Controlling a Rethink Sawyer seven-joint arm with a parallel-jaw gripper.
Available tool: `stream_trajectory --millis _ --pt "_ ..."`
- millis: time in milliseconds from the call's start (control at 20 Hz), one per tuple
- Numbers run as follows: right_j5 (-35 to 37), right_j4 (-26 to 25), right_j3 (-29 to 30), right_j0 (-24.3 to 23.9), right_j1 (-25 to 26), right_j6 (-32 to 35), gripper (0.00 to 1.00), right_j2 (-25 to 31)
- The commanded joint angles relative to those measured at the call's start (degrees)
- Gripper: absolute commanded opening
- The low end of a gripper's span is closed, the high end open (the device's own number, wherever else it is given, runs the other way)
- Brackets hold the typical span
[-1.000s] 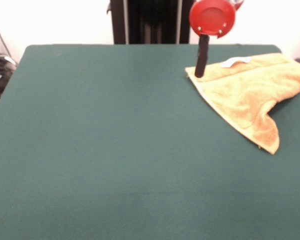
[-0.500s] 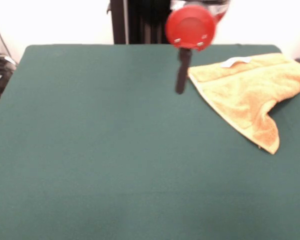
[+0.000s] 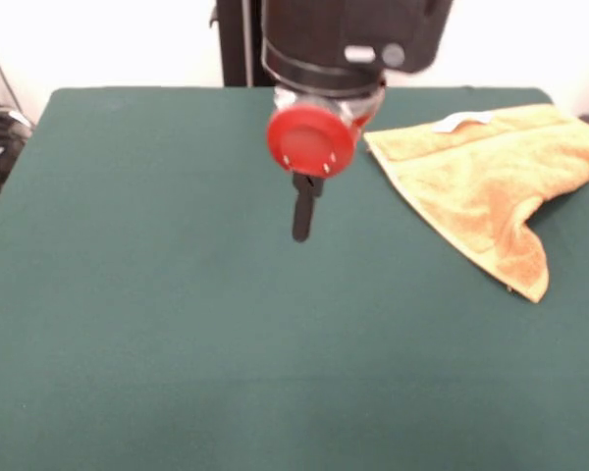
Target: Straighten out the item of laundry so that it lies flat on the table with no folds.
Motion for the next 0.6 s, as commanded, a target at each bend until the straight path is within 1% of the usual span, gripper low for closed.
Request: stream_trajectory --millis 50,200,300,350,450,600 --pt "6.7 2.3 -2.8 3.4 5.4 16.6 1.00 2.3" --pt "7.1 2.7 -5.2 3.9 7.5 19.1 1.00 0.5" --pt "4.8 3.2 -3.4 4.0 7.0 18.1 1.00 1.0" --pt "4.9 3.5 -3.0 3.9 6.6 17.4 1.00 1.3" --pt "6.4 2.9 -3.6 4.0 6.7 17.4 1.00 -0.2" --pt "7.4 3.1 -3.2 3.6 6.0 16.1 1.00 0.1"
